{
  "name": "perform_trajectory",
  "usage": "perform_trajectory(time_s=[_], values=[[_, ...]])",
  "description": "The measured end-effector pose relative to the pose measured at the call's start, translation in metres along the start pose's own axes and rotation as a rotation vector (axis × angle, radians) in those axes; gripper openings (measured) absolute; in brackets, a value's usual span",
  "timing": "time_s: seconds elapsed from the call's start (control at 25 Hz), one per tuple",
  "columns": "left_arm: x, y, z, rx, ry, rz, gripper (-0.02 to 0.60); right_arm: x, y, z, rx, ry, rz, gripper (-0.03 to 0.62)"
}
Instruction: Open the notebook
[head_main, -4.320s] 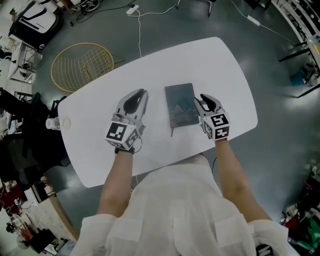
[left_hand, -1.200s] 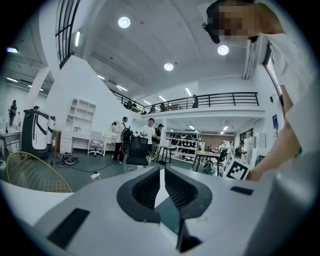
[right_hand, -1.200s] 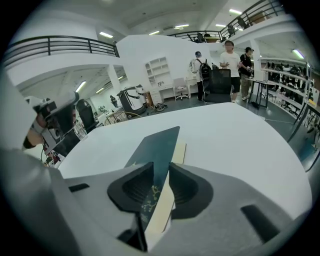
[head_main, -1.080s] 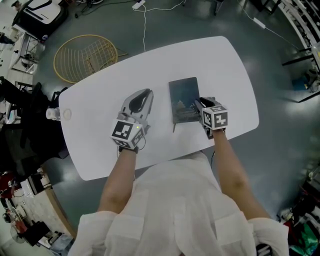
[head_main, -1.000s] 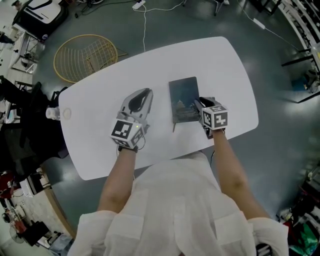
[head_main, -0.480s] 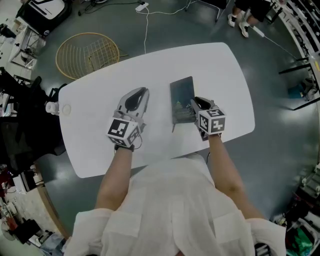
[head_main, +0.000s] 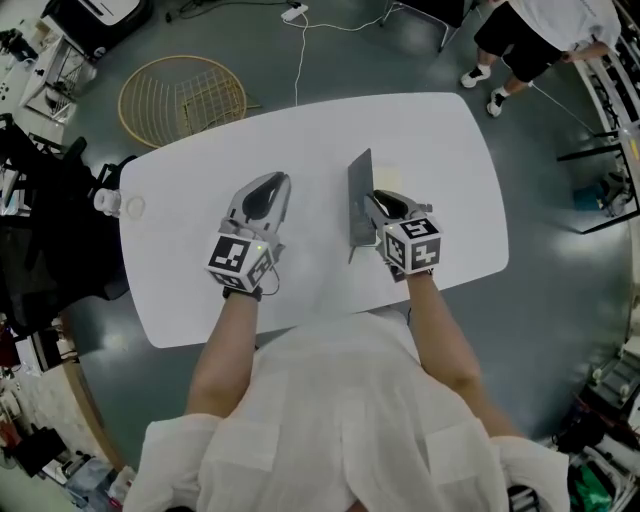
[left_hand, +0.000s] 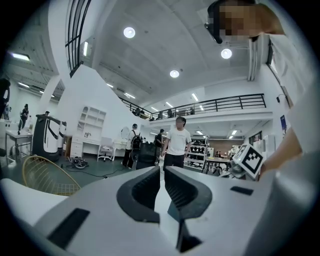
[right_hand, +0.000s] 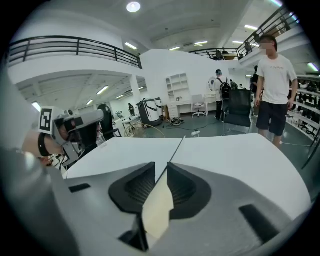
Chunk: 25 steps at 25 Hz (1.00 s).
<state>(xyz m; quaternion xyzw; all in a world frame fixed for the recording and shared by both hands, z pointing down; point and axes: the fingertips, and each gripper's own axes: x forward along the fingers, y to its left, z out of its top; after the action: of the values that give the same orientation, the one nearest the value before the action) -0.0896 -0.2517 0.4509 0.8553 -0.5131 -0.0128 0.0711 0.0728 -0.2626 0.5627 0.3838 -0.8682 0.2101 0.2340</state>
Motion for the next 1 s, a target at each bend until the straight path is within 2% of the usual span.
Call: perform_trajectory(time_s=[0.56, 1.0], values=[[-0.04, 0.034, 0.002, -0.006, -0.014, 0.092, 0.029, 0.045, 0.068, 0.009, -0.064, 0.025, 0.137, 0.095], [-0.053, 0.046, 0.0, -0.014, -0.011, 0.129, 0.029, 0.067, 0.085, 0.008, -0.085, 0.053, 0.18, 0.095]])
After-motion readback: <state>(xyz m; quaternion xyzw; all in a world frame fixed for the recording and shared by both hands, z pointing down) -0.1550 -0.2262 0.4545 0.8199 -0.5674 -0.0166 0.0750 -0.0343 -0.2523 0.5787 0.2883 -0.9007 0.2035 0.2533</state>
